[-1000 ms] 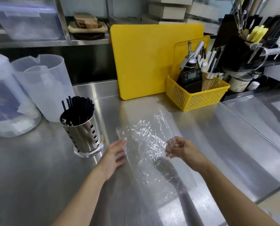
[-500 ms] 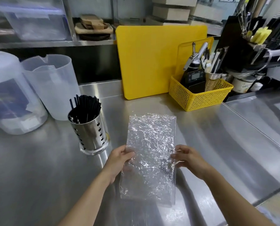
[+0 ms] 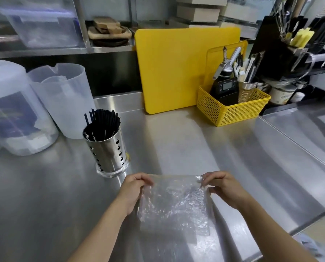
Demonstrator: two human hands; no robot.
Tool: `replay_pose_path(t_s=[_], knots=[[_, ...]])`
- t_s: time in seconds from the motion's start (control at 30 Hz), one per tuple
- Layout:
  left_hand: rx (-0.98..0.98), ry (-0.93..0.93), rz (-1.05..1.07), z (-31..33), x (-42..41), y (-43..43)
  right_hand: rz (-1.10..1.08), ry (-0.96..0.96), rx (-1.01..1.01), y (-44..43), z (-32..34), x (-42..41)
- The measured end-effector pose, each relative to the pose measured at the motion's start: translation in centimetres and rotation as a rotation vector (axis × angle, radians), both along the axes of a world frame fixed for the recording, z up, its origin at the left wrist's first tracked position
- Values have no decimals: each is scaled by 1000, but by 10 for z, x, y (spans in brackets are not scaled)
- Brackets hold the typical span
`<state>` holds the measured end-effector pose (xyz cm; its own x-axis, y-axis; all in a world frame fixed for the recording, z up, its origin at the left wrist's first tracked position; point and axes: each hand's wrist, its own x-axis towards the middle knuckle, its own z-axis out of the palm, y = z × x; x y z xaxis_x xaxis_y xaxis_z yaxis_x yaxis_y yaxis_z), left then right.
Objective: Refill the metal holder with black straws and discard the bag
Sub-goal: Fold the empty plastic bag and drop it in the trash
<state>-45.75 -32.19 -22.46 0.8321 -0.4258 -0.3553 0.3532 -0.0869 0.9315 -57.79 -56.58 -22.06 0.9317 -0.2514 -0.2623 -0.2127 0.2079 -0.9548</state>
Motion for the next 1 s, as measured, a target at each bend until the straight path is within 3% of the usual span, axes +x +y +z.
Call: replay_pose_path(t_s=[0.13, 0.27, 0.4, 0.5, 0.67, 0.87, 1.0], knots=[[-106, 88, 1, -1, -2, 7, 13, 24, -34, 4, -5, -2], [-214, 158, -79, 8, -6, 14, 12, 10, 57, 11, -4, -5], [-150, 97, -182, 4, -10, 18, 14, 19, 57, 20, -10, -1], [-168, 51, -102, 1, -13, 20, -59, 50, 133, 26, -11, 4], [-215, 59, 0, 6, -13, 21, 97, 218, 146, 37, -9, -1], [-25, 155, -170, 7, -17, 36, 67, 175, 107, 45, -3, -8], [112, 71, -242, 6, -18, 43, 58, 197, 48, 44, -7, -13]])
